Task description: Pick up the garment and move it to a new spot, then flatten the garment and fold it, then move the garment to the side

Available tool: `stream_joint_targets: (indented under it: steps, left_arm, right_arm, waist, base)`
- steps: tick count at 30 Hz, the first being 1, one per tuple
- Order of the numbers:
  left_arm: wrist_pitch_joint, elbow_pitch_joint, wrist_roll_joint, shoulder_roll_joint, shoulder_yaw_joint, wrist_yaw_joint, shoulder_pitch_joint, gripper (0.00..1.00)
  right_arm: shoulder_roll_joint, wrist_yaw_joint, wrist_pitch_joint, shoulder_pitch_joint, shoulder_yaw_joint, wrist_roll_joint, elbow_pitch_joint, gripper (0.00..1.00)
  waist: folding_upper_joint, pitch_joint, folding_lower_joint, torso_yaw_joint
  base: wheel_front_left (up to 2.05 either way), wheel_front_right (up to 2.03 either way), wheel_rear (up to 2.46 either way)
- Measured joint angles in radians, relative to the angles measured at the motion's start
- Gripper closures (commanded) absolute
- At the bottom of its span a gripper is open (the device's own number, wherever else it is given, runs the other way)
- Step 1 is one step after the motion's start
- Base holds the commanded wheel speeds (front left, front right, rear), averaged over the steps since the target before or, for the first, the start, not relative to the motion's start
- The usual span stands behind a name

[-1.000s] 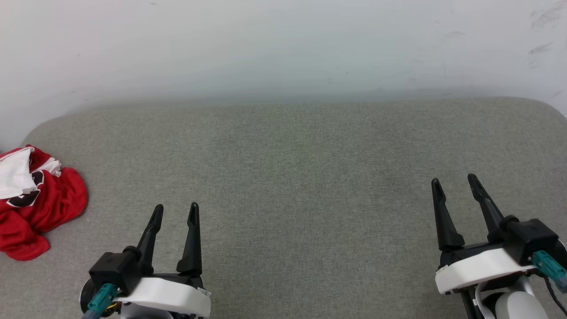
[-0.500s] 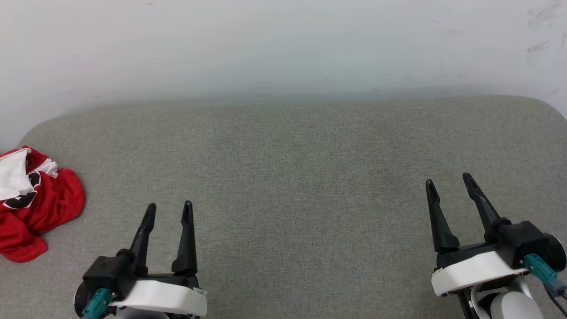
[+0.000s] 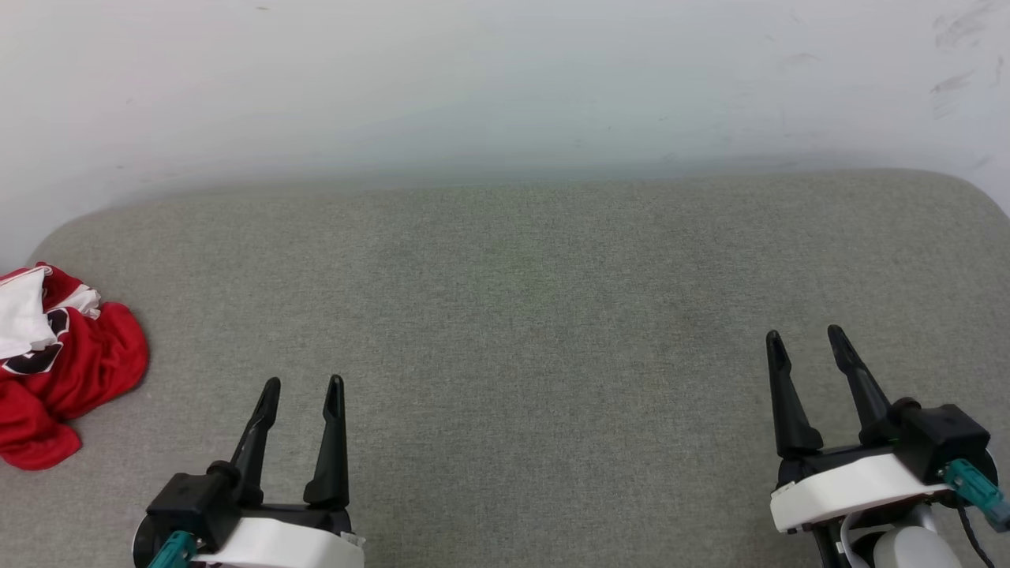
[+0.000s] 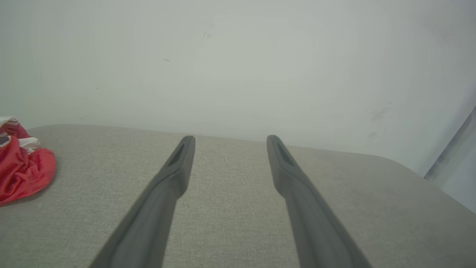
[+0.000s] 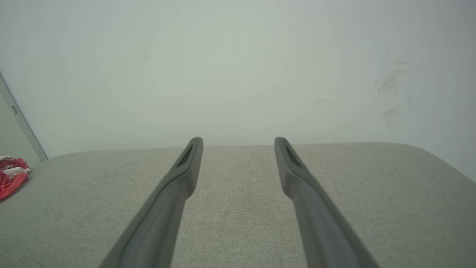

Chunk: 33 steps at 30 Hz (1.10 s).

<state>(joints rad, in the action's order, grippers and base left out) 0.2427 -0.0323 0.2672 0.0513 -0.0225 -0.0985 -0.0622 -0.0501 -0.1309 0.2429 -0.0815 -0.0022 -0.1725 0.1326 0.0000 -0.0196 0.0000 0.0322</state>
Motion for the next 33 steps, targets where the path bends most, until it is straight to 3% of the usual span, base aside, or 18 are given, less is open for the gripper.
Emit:
stream_joint_targets:
  steps: [11, 18, 33]
  left_arm:
    - [0.018, 0.021, -0.063, 0.000, -0.010, -0.013, -0.002, 0.00]
    - [0.020, 0.026, -0.063, 0.000, -0.007, -0.016, -0.002, 0.00]
    - [0.020, 0.054, -0.070, 0.000, 0.022, -0.015, -0.002, 0.00]
  right_arm:
    - [0.000, 0.000, 0.020, -0.002, 0.010, 0.060, 0.018, 0.00]
    - [0.000, 0.000, 0.020, -0.002, 0.022, 0.041, 0.028, 0.00]
    - [0.000, 0.000, 0.020, 0.008, 0.097, 0.042, 0.041, 0.00]
  waist:
    - [0.0000, -0.003, 0.0000, 0.000]
    - [0.0000, -0.003, 0.0000, -0.019]
    - [0.0000, 0.011, 0.0000, -0.167]
  base:
    - [0.00, 0.00, 0.00]
    - [0.00, 0.00, 0.00]
    - [0.00, 0.00, 0.00]
